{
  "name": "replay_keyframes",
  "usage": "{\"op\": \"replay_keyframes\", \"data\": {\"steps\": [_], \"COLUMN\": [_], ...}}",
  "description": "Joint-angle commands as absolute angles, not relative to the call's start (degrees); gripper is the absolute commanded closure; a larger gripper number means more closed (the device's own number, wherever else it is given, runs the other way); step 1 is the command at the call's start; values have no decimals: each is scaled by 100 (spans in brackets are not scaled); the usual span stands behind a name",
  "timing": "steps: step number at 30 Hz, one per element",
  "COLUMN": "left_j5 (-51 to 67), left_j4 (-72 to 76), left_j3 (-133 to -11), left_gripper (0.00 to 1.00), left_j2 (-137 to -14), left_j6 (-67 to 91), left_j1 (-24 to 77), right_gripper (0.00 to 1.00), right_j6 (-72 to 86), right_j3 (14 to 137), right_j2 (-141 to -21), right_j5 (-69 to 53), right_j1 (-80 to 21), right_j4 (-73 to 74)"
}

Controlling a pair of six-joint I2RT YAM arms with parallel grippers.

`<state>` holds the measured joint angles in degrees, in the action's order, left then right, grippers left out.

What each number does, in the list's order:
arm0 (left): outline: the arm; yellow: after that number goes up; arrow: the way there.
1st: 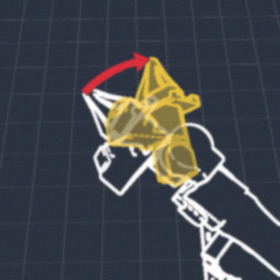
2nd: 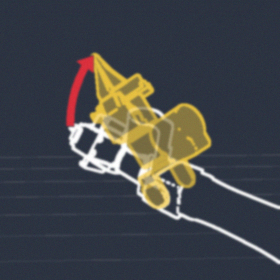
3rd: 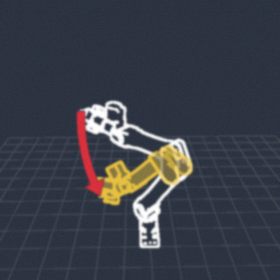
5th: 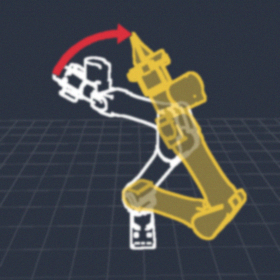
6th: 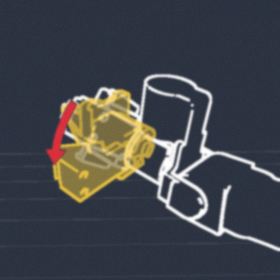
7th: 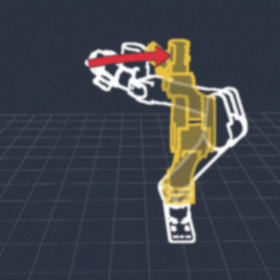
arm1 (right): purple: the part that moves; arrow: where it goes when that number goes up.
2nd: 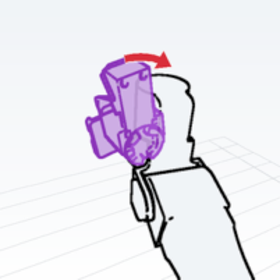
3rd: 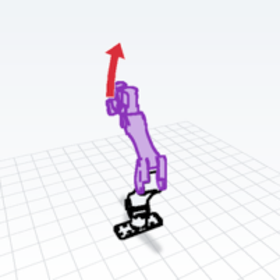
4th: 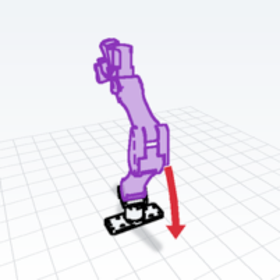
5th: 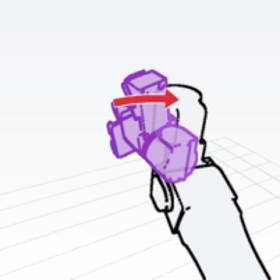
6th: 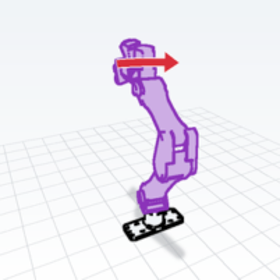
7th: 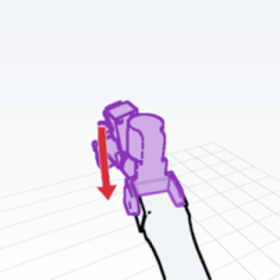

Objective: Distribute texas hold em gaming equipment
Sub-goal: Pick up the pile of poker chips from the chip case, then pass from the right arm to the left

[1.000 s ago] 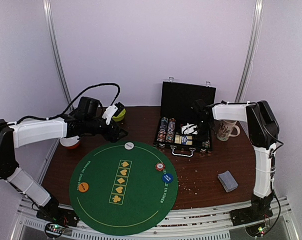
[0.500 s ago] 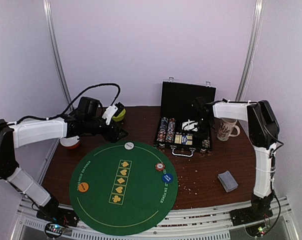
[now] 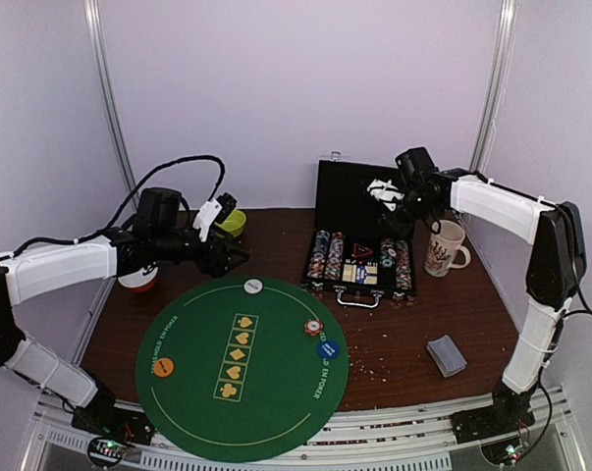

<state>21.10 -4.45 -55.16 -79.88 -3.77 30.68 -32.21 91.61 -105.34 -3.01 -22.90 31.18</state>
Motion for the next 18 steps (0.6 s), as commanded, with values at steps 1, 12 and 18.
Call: {"op": "replay_keyframes", "data": {"steps": [1, 12, 18], "left_j5": [2331, 463, -113], "left_j4": [187, 1696, 1475], "left_j3": [-5234, -4373, -5014], "left_gripper": [21, 27, 13], "left_j2": [-7540, -6886, -7948], "left_j6": [-332, -2301, -3027], "left_j1": [3043, 5026, 5895], "right_gripper": [100, 100, 100], "right_j6": [-1155, 2281, 3230], "right_j3": [9112, 7320, 6833], "right_j2": [-10134, -9468, -9710], "right_j5": [-1550, -3435, -4016], "right_j1": [-2308, -3185, -3746], "right_j4": [2642, 552, -120]}}
